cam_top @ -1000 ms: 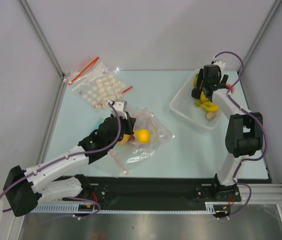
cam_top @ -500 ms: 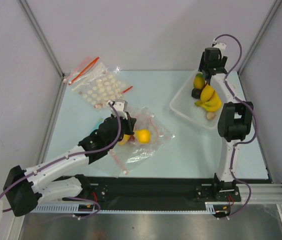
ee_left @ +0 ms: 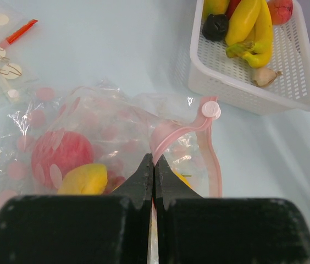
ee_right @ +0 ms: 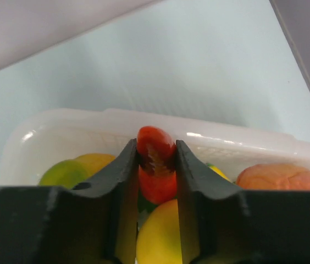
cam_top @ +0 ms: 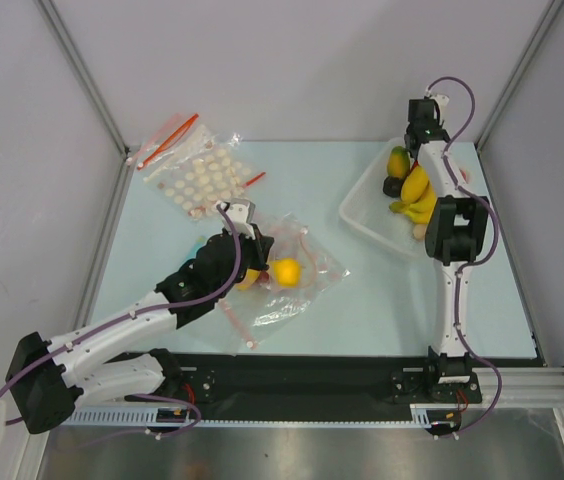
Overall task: Place the food in the zip-top bag and seal the zipper
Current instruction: Pick up the fake vegetable from the bin.
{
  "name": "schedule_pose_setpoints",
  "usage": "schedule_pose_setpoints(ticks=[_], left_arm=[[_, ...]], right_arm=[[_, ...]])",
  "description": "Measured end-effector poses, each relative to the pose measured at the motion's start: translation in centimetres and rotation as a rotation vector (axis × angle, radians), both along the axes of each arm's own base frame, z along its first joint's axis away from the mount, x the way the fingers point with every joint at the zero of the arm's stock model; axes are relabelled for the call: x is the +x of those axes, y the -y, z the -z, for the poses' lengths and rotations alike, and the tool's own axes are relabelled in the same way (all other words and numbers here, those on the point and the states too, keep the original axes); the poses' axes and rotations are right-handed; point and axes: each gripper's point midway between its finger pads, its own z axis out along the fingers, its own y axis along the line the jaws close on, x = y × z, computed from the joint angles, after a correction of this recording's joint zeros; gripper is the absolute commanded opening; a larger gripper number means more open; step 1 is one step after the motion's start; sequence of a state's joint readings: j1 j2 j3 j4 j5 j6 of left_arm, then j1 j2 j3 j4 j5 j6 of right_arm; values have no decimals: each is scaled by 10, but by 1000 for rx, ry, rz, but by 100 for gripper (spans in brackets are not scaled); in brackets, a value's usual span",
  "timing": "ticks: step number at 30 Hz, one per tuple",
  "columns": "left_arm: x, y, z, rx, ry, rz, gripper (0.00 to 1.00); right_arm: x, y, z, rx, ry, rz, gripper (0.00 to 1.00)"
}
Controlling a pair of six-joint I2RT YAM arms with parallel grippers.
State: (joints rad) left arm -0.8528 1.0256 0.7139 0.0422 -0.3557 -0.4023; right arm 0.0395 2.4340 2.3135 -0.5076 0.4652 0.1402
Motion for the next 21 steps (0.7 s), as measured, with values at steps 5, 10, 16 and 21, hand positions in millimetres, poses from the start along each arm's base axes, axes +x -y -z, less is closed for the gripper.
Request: schedule_pose_setpoints(ticks=[5, 10, 16, 21], left_arm=[[0, 0, 0, -1, 1, 1, 0], [-1, 0, -2, -5, 5, 1, 0], [-1, -1, -4, -8, 7, 1, 0], [-1, -1, -4, -8, 7, 1, 0]], right_arm=[[-8, 6, 25, 7, -36, 18, 11], [-26, 5, 3, -9, -15, 20, 6], [-60, -11, -69, -103, 96, 16, 4], [-98, -43, -147, -115, 262, -25, 2]])
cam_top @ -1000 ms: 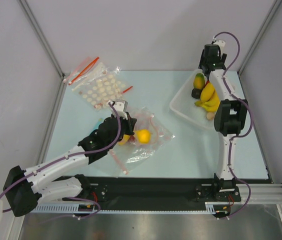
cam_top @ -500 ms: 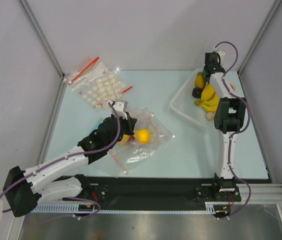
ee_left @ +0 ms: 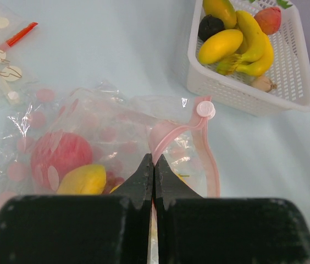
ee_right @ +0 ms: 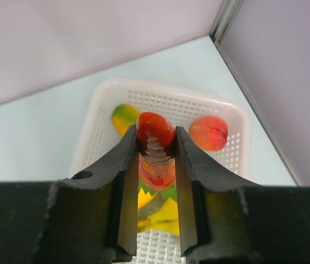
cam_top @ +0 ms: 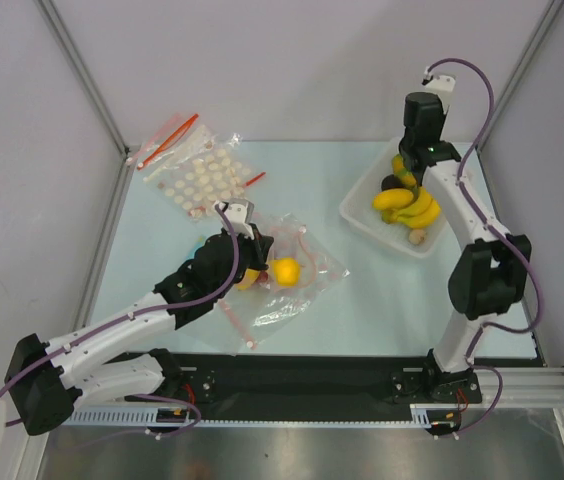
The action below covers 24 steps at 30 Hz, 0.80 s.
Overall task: Place the food in the zip-top bag and seal the zipper
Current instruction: Pick up the fake vegetable from the bin, then place the fake vegetable in the zipper food storage bag.
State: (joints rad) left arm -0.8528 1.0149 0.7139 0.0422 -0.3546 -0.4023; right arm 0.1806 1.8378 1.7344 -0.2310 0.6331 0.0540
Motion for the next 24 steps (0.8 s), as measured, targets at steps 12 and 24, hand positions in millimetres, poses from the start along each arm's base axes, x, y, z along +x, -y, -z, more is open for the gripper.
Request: schedule_pose_setpoints(ticks=[12, 24], left_arm=[[-3, 2, -1, -6, -2, 20, 0], [-16, 10, 0, -22, -39, 94, 0]], right_arm=[[-170, -88, -103, 175, 307, -302, 0], [-272, -158, -28, 434, 308, -802, 0]])
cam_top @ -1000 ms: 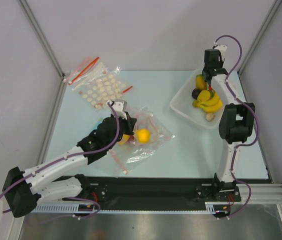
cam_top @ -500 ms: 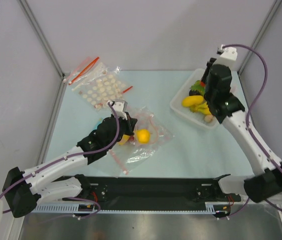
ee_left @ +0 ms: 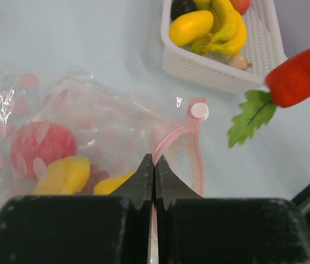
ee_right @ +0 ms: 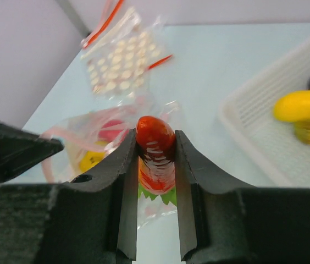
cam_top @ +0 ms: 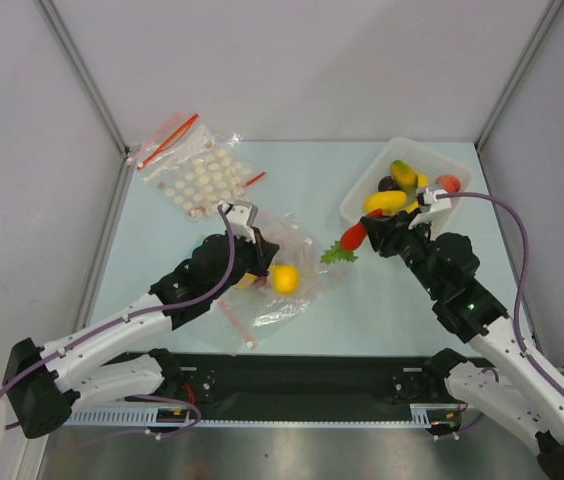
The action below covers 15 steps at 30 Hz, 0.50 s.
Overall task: Place the food in the zip-top bag and seal the zipper
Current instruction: Place the fake vegetable in the zipper food storage bag.
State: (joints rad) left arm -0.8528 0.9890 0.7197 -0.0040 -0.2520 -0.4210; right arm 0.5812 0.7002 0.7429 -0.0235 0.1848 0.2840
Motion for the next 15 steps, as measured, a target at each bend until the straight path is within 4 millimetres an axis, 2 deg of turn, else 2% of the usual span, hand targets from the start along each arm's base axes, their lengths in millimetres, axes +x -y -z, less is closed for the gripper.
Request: schedule_pose_setpoints(ticks=[3, 8, 15], left_arm=[[-6, 5, -1, -3, -20, 40, 0], [-13, 9, -2, -18, -38, 72, 0], [-24, 18, -5, -33, -74, 144, 0]], right_arm=[[-12, -30, 6, -5, -7, -146, 0], [-45, -76, -7, 25, 101, -372, 0], [-81, -130, 6, -32, 173, -566, 0]])
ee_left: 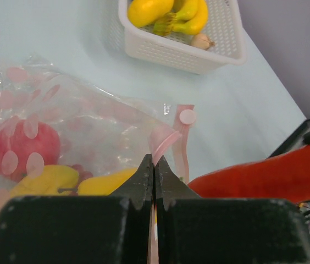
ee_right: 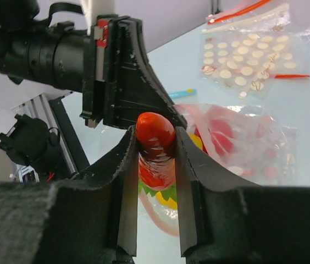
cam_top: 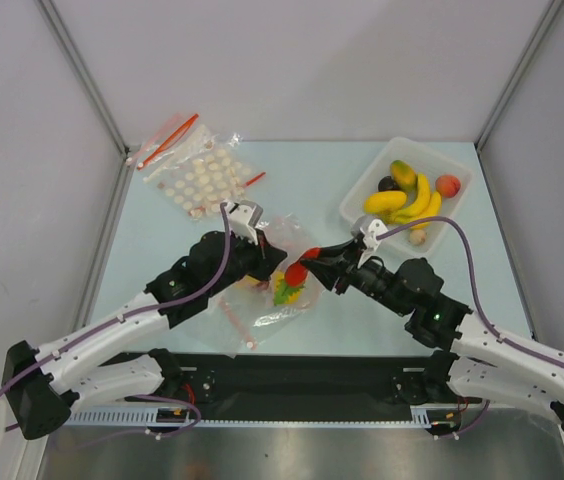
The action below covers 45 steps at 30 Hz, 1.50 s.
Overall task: Place the food in the zip-top bag and seal the zipper
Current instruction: Place the fake vegetable in the zipper food storage bag.
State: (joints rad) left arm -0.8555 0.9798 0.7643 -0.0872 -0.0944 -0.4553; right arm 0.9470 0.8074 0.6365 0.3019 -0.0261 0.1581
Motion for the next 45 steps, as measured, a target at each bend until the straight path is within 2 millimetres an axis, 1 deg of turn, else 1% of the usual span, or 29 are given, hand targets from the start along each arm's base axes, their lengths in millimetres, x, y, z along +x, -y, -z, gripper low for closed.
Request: schedule_pose_setpoints(ticks=[3, 6, 14, 18, 21, 23, 27, 28, 29, 30, 33, 34, 36, 37, 38, 41, 43, 45], left_arm=[[-8, 7, -7, -25, -15, 50, 0], [-16, 13, -10, -41, -28, 100, 0], [-32, 16, -18, -72, -37, 167, 0], [-39, 19, -22, -95, -49, 202, 0], [-45, 19, -28, -113, -43, 226, 0], [-48, 18, -33, -125, -35, 236, 0], [-55, 12, -48, -158, -4, 247, 1], [-56, 10, -53, -169, 8, 246, 0], [-58, 8, -57, -178, 20, 245, 0], [-59, 5, -61, -187, 31, 243, 0], [-63, -6, -73, -227, 82, 219, 1], [-63, -11, -78, -247, 107, 206, 1], [-64, -20, -84, -268, 136, 176, 1], [-62, -23, -84, -271, 144, 156, 1], [-61, -25, -84, -271, 147, 141, 0], [-53, -29, -80, -257, 144, 97, 1], [-49, -27, -75, -243, 133, 83, 0], [-46, -26, -71, -230, 124, 73, 0]], right_arm=[[-8, -12, 5, -20, 43, -17, 0], [-5, -14, 10, -29, 78, 1, 0], [7, -1, 34, -37, 177, 98, 0], [7, 2, 41, -5, 241, 112, 0], [5, -3, 49, -22, 282, 101, 0], [3, -8, 50, -35, 308, 86, 0], [2, -17, 54, -75, 329, 60, 2], [4, -21, 55, -90, 329, 56, 4], [6, -25, 55, -103, 326, 52, 11], [8, -30, 55, -117, 320, 46, 13], [14, -45, 57, -143, 304, 29, 15], [16, -51, 61, -159, 293, 21, 15], [17, -60, 75, -195, 261, -1, 21], [18, -62, 81, -210, 249, -10, 26], [17, -65, 85, -220, 236, -21, 44], [14, -68, 89, -230, 213, -43, 68], [13, -69, 90, -234, 202, -51, 74], [12, -68, 89, -234, 193, -55, 77]])
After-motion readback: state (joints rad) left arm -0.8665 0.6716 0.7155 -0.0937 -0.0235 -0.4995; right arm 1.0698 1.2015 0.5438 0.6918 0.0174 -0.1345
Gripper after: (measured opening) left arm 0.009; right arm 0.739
